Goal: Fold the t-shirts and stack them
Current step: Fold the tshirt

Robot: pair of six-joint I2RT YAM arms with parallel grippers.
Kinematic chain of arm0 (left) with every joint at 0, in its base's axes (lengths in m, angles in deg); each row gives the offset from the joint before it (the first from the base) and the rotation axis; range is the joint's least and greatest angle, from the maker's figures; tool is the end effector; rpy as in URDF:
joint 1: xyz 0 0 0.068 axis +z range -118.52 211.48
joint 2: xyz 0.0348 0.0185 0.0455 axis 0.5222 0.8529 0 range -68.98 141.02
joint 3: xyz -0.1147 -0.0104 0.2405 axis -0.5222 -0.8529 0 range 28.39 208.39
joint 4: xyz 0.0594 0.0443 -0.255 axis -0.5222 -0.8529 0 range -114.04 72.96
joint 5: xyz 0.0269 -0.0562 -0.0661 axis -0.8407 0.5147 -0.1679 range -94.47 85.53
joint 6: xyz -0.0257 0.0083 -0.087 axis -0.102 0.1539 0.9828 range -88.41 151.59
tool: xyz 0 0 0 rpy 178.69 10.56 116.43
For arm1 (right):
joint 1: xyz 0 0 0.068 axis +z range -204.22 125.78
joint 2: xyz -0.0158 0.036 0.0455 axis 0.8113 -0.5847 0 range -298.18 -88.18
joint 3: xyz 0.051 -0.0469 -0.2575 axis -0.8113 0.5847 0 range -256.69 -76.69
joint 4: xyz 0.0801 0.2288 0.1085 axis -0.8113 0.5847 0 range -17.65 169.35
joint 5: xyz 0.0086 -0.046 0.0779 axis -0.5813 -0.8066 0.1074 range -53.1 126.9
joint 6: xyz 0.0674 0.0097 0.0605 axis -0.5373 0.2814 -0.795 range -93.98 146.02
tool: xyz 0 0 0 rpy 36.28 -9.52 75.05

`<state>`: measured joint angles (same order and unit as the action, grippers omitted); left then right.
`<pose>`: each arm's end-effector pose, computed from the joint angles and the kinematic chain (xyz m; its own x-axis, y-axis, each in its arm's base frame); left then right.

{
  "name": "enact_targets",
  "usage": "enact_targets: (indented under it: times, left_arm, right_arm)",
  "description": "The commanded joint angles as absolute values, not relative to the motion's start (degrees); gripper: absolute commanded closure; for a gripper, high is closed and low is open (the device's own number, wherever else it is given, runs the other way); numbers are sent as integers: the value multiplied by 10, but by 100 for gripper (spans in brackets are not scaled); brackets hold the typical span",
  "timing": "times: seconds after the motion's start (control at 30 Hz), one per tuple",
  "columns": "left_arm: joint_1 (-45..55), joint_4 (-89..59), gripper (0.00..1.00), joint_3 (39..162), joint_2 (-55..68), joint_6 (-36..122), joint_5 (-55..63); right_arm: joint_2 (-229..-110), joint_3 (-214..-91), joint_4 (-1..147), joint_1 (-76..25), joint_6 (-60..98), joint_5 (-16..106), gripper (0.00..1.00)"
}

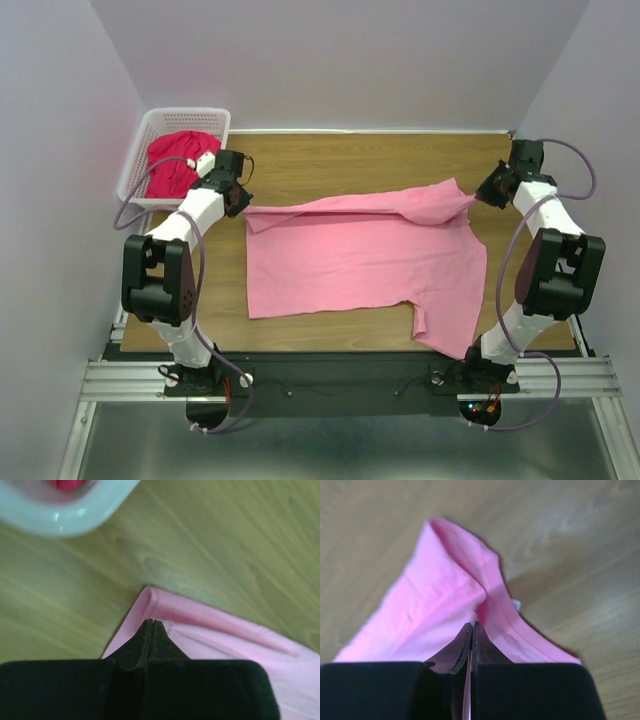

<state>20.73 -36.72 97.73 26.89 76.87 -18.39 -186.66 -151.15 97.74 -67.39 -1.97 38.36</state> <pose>0.3989 -0.0556 0.2015 -0.5116 -0.6049 -0.6103 -0.4917 0.7885 -0.3694 0.4011 -0.0917 0.2035 -0.5536 0.6113 -0.5655 0.5339 0.7817 0.3224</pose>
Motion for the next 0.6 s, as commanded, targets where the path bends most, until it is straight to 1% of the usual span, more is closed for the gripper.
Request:
enact_targets:
  times: [0.0,0.23,0.33,0.4,0.57]
  left_arm:
    - [216,-362,100,1066,300,698,-217]
    - [230,-346,100,1191,370,651,-212]
    - [238,-333,100,1235,400,628,-192]
    - [240,-329,100,1271,420,615,-188]
    - [241,-313,100,1308,454,589,-179]
  right_arm:
    - [-1872,-1595,964,-677,-34,378,99]
    - [-1932,-1710,960,-677,-48,412,99]
    - [-1968,-1779,957,-676,-51,440,99]
    - [-1992,-1803,956,-676,-51,446,99]
    - [-2016,-1837,956,-676,-58,465,99]
